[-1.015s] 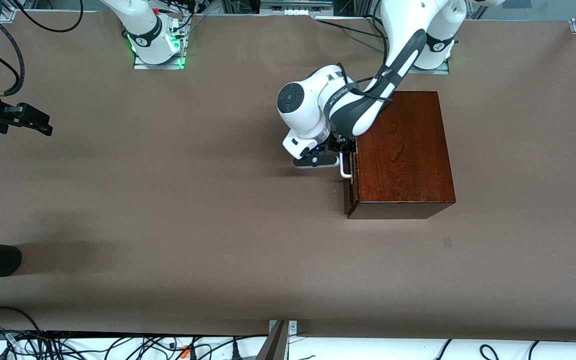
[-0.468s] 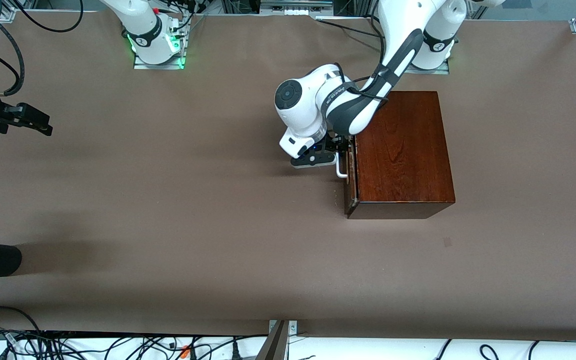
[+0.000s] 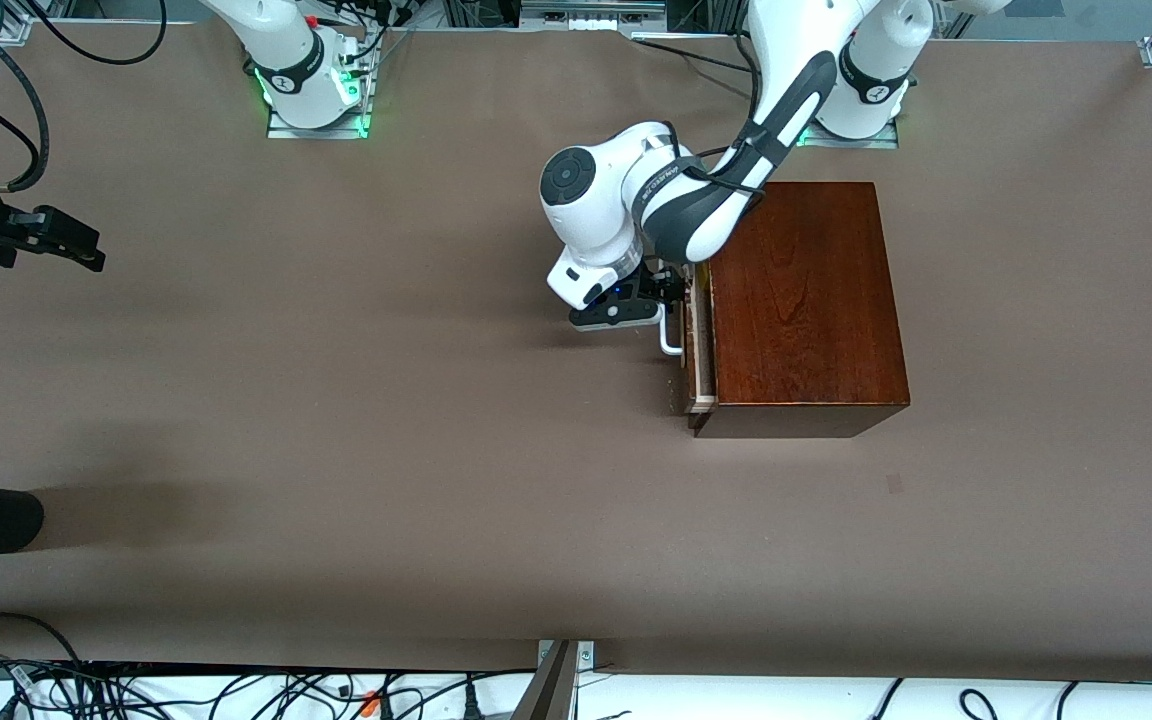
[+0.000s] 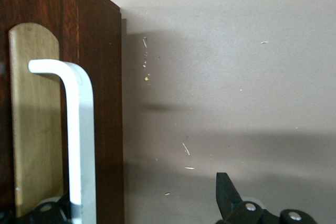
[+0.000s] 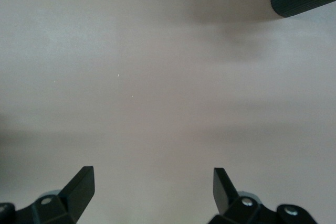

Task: Open drawer, take yellow block, close drawer
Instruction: 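Pull the drawer open by its handle with the left gripper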

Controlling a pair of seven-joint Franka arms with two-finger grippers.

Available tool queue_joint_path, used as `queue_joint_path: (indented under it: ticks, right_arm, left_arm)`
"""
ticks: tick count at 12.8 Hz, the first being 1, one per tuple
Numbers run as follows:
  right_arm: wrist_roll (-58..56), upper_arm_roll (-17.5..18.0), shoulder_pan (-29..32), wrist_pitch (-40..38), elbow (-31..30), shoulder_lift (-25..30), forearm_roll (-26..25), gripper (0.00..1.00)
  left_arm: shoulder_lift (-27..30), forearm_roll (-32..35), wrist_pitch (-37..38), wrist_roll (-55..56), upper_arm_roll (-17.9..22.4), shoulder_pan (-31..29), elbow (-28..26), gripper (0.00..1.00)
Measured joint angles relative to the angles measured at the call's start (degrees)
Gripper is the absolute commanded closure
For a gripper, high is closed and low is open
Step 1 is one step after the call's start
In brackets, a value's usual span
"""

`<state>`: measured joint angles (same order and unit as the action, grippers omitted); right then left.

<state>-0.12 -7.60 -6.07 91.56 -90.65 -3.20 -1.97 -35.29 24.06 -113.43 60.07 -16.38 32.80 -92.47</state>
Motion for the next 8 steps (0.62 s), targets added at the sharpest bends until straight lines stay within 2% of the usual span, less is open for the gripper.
queue_joint_path:
  ticks: [8]
  right_arm:
    - [0.0,0.0,0.0,0.0,0.0,0.0,0.0,0.0]
  left_arm:
    - [-2.2,-4.7,-0.2,0.0,0.6,2.1,5.6,0.0]
